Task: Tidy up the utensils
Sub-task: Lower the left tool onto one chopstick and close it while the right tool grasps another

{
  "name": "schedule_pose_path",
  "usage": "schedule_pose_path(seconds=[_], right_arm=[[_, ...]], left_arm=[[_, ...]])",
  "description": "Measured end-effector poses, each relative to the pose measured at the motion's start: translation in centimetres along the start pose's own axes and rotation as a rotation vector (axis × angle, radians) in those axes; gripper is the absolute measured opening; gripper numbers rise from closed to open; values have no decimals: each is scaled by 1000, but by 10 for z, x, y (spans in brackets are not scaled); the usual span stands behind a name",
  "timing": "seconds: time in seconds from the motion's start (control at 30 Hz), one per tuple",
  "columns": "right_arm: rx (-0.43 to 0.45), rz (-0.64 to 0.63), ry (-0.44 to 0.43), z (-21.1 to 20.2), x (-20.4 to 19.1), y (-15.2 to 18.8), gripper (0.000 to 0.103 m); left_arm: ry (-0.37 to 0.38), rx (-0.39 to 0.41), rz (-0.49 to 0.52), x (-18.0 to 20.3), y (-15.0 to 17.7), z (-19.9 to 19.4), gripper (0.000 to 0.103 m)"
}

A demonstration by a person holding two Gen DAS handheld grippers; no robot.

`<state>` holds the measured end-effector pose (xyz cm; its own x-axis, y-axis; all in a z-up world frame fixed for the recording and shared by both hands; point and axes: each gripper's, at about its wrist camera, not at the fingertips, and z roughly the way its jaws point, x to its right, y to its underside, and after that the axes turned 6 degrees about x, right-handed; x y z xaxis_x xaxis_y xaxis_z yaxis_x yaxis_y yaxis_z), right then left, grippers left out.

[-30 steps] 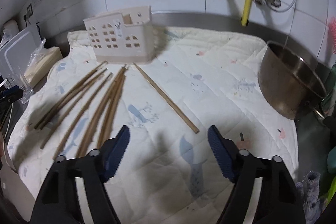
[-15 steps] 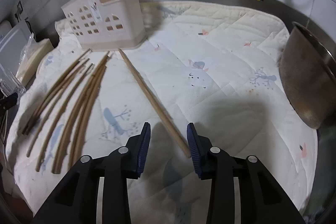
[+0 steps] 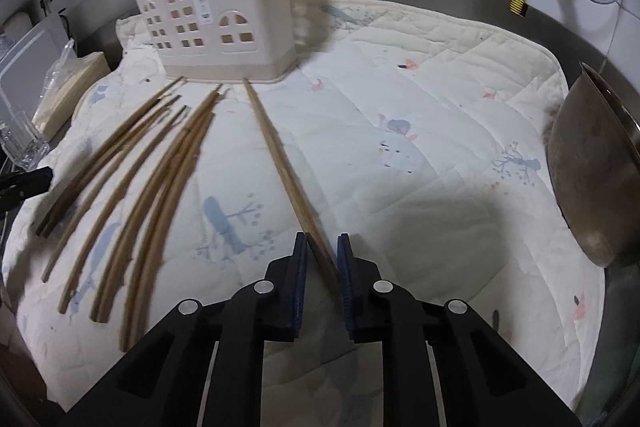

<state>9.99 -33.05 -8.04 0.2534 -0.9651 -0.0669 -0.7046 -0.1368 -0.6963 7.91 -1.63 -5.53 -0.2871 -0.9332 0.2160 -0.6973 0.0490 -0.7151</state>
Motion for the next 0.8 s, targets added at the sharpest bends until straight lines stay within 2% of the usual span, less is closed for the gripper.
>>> schedule_pose_path(seconds=[0.2,0.27,0.37,0.63,0.73,0.8], right_arm=[[33,-22,-28,-10,-19,2,11],[32,-20,-31,-8,-22,3,10],[24,-13,-33,-4,-23,4,10],[8,-13,-22,4,-25,7,12],[14,-8,-22,2,-25,7,10],[23,0,-22,0,-25,8,10]], left_arm=[[-10,-34,21,5,0,17,23],[-7,-41,23,5,1,20,17],[-3,-49,15,4,1,25,14],[-3,-65,-16,-3,2,32,14],[15,-61,-13,-3,2,32,7],[15,-56,-9,-1,2,31,7]])
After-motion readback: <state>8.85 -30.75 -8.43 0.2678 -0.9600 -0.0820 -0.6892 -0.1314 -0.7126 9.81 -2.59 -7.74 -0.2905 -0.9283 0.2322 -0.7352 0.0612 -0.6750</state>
